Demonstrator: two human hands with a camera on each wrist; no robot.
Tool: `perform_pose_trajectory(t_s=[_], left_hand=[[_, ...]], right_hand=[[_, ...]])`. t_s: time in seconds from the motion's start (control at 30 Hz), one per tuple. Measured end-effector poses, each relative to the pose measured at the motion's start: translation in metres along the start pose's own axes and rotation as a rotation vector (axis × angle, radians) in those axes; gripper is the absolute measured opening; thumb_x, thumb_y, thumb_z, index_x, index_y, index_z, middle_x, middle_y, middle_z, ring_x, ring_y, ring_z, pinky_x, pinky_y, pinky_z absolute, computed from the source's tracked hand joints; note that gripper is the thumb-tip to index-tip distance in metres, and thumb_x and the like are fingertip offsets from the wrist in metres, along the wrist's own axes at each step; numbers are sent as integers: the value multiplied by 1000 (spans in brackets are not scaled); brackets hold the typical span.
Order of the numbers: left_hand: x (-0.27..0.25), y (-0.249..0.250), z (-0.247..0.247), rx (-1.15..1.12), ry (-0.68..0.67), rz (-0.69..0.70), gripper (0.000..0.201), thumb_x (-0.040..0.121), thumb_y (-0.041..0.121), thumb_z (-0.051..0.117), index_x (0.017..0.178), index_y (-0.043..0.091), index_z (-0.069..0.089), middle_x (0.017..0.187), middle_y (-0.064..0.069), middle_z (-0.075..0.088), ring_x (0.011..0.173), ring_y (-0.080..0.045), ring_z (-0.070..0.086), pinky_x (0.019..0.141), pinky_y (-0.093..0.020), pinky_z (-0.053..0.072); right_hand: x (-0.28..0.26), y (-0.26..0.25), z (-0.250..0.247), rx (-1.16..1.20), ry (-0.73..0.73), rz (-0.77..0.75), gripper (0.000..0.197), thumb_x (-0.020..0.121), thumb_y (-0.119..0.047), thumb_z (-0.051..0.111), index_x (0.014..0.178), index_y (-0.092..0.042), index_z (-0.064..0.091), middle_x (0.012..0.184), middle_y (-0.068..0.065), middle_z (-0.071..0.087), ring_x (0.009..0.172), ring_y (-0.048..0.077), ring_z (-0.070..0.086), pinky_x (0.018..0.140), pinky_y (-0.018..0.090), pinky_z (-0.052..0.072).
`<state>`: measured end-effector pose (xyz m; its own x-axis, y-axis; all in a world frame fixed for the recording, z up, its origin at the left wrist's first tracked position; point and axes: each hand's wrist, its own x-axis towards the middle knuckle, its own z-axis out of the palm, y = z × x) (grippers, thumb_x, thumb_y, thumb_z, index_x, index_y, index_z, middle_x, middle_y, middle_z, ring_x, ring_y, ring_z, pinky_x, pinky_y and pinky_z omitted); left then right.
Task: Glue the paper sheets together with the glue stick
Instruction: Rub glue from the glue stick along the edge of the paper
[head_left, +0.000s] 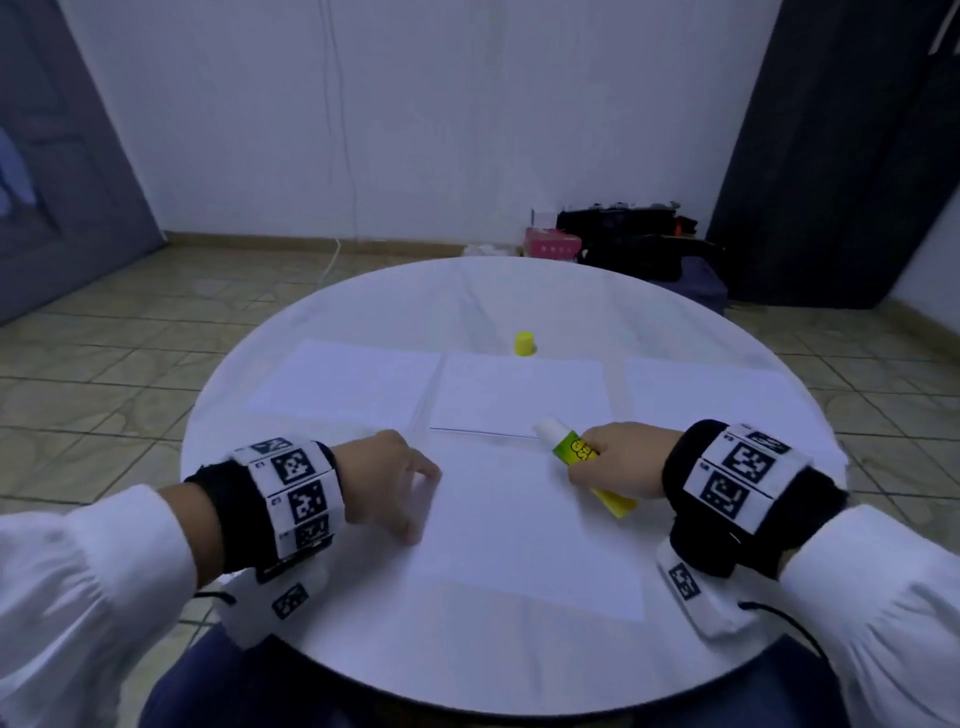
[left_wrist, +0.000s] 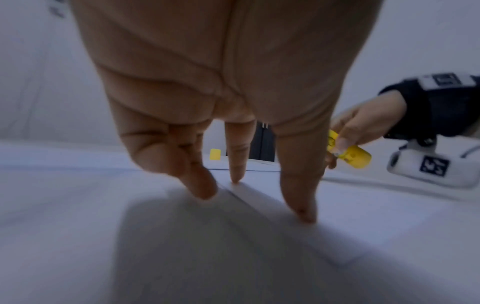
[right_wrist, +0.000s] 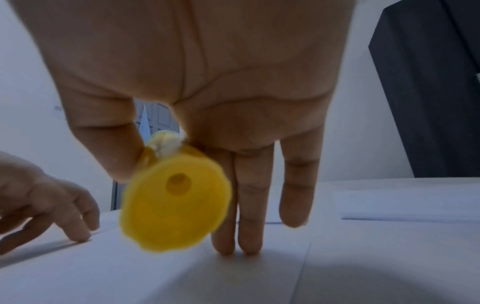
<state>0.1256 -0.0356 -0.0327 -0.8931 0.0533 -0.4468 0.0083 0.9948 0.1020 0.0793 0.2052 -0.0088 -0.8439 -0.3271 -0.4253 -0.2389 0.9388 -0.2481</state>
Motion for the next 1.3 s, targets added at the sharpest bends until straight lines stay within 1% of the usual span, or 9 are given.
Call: perform_pose_trajectory(t_s=[0.07, 0.13, 0.27, 0.4, 0.5, 0.6, 0.77, 0.93, 1.3], left_hand=[[-1, -5, 4, 104, -23, 13, 73, 77, 54, 69, 142, 41, 37, 154, 4, 12, 128, -19, 45, 106, -32, 37], [-1, -7, 7, 215, -30, 69, 71, 80, 61, 61, 142, 44, 33, 158, 9, 1, 136, -24, 34, 108, -37, 35], [-1, -3, 11, 326, -6, 170, 59, 83, 66, 47, 132, 34, 42, 138, 13, 39, 119, -23, 42, 95, -41, 42], [-2, 5, 12, 396, 28, 166, 54, 84, 67, 43, 123, 30, 49, 123, 11, 50, 115, -21, 43, 86, -36, 34], [0, 7, 11, 389, 27, 169, 52, 84, 66, 44, 120, 29, 50, 121, 10, 50, 115, -21, 43, 87, -36, 34], [-1, 3, 11, 372, 25, 184, 55, 85, 66, 45, 126, 29, 47, 126, 11, 47, 117, -22, 41, 90, -36, 34], [-3, 0, 12, 368, 56, 214, 57, 87, 64, 46, 131, 29, 45, 129, 9, 46, 117, -23, 41, 90, -36, 35], [-3, -3, 13, 376, 61, 229, 58, 87, 65, 46, 132, 30, 44, 130, 10, 46, 116, -23, 41, 89, -36, 36], [3, -3, 12, 378, 118, 227, 62, 78, 71, 53, 128, 36, 47, 129, 12, 49, 118, -19, 39, 90, -35, 32]], right_hand=[[4, -2, 0, -2, 22, 9, 21, 92, -32, 48, 85, -13, 43, 78, 2, 50, 73, 20, 46, 62, 28, 33], [9, -2, -3, 41, 70, 9, 23, 94, -36, 48, 93, -13, 45, 90, 6, 56, 79, 21, 50, 68, 30, 36], [21, -5, -8, 269, 198, 48, 48, 93, -36, 51, 132, -18, 30, 102, 9, 55, 82, 23, 52, 73, 28, 40], [25, -22, -17, 381, 313, -42, 31, 85, -25, 60, 112, -18, 46, 81, 2, 53, 67, 19, 52, 58, 27, 39], [31, -44, -22, 430, 374, -139, 14, 80, -23, 66, 77, -9, 64, 78, 5, 58, 75, 24, 57, 66, 32, 47], [43, -68, -15, 351, 374, -163, 33, 83, -31, 62, 54, -18, 54, 67, 1, 53, 67, 17, 52, 57, 27, 40], [64, -99, 7, 241, 348, -186, 27, 83, -37, 62, 76, -12, 53, 71, -1, 52, 72, 17, 51, 55, 23, 36], [66, -105, 10, 225, 352, -199, 23, 84, -33, 60, 77, -12, 53, 75, 1, 55, 75, 18, 53, 56, 24, 37], [46, -35, -3, 150, 403, -53, 23, 84, -33, 61, 77, -13, 53, 73, -2, 51, 69, 13, 48, 53, 22, 33]])
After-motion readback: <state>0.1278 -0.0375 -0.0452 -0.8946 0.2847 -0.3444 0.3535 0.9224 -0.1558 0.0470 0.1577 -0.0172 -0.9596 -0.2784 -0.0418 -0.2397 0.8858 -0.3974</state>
